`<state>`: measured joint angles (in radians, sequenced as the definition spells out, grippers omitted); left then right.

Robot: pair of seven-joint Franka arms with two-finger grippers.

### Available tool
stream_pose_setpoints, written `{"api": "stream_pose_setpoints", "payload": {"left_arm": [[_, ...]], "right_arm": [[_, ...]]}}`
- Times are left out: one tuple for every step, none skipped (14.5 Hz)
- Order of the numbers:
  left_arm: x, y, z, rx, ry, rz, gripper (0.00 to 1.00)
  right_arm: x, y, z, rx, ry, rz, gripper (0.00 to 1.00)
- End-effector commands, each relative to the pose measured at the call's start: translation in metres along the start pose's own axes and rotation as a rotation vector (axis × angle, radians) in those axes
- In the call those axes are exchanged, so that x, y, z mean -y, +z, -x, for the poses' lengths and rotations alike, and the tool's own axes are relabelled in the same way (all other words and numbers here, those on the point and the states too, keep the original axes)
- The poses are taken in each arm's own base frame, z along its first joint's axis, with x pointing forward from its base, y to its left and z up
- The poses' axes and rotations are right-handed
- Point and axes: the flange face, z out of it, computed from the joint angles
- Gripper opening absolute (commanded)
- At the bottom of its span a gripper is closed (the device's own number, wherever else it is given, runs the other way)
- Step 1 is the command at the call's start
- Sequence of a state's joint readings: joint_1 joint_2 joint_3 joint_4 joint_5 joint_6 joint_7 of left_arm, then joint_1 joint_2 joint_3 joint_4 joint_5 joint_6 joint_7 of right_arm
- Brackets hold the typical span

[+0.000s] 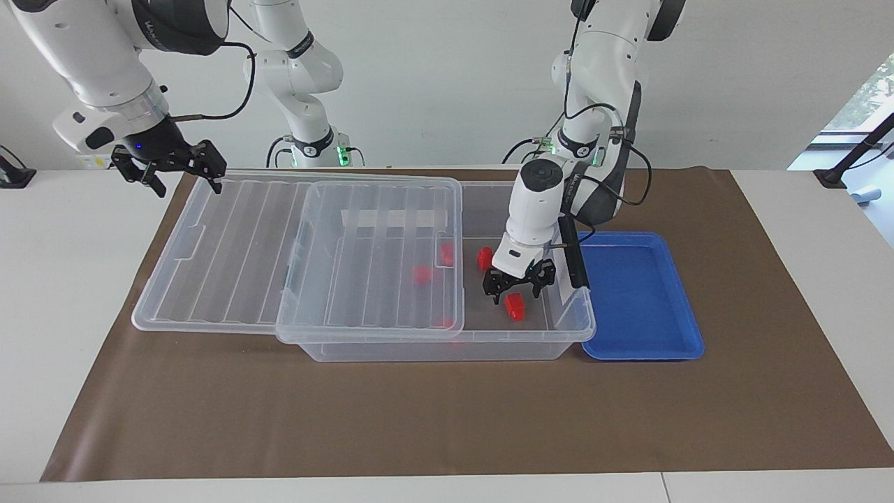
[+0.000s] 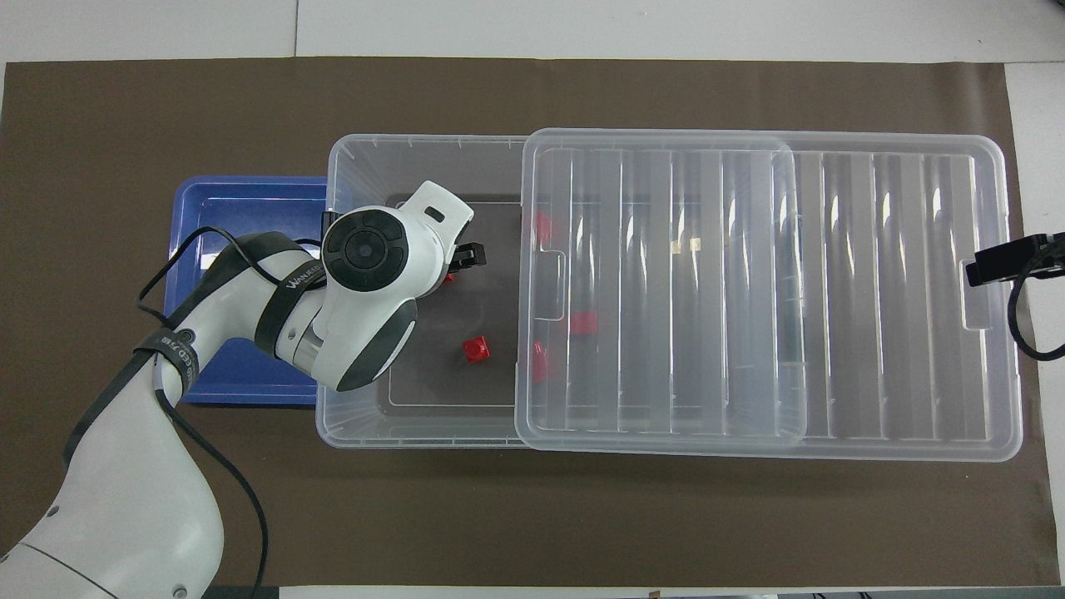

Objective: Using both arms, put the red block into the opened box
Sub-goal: 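Carry the block over the opened box and release it inside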

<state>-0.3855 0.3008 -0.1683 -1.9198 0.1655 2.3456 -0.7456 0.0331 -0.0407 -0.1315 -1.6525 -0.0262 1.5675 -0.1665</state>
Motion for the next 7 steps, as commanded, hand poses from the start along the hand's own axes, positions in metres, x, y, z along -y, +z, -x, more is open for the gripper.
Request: {"api": "stream_pose_setpoints", "payload": {"left_arm": [[0.01, -0.052, 0.008, -0.017, 0.001, -0.047, 1.0], [0.013, -0.065, 0.011, -0.014, -0.002, -0.057, 1.0], [0.016, -0.079, 0.014, -0.01, -0.004, -0.071, 1.0], [0.019, -0.092, 0.016, -0.012, -0.007, -0.079, 1.0], [0.023, -0.103, 0.017, -0.018, -0.009, -0.081, 1.0], [0.03, -0.111, 0.013, -0.027, -0.016, -0.079, 1.0], [0.044, -0.118, 0.007, -0.029, -0.028, -0.083, 1.0]], "right_arm": [[0.001, 0.001, 0.003, -0.007, 0.002, 0.001, 1.0], [0.001, 0.001, 0.003, -0.007, 0.002, 0.001, 1.0], [-0.001, 0.002, 0.003, -0.008, 0.005, -0.001, 1.0], [-0.003, 0.003, 0.003, -0.013, 0.008, 0.0, 1.0], [-0.006, 0.005, 0.003, -0.026, 0.006, 0.001, 0.91], [-0.009, 0.005, 0.002, -0.044, -0.014, 0.003, 0.49], [-0.015, 0.01, 0.003, -0.044, -0.027, 0.003, 0.26]]}}
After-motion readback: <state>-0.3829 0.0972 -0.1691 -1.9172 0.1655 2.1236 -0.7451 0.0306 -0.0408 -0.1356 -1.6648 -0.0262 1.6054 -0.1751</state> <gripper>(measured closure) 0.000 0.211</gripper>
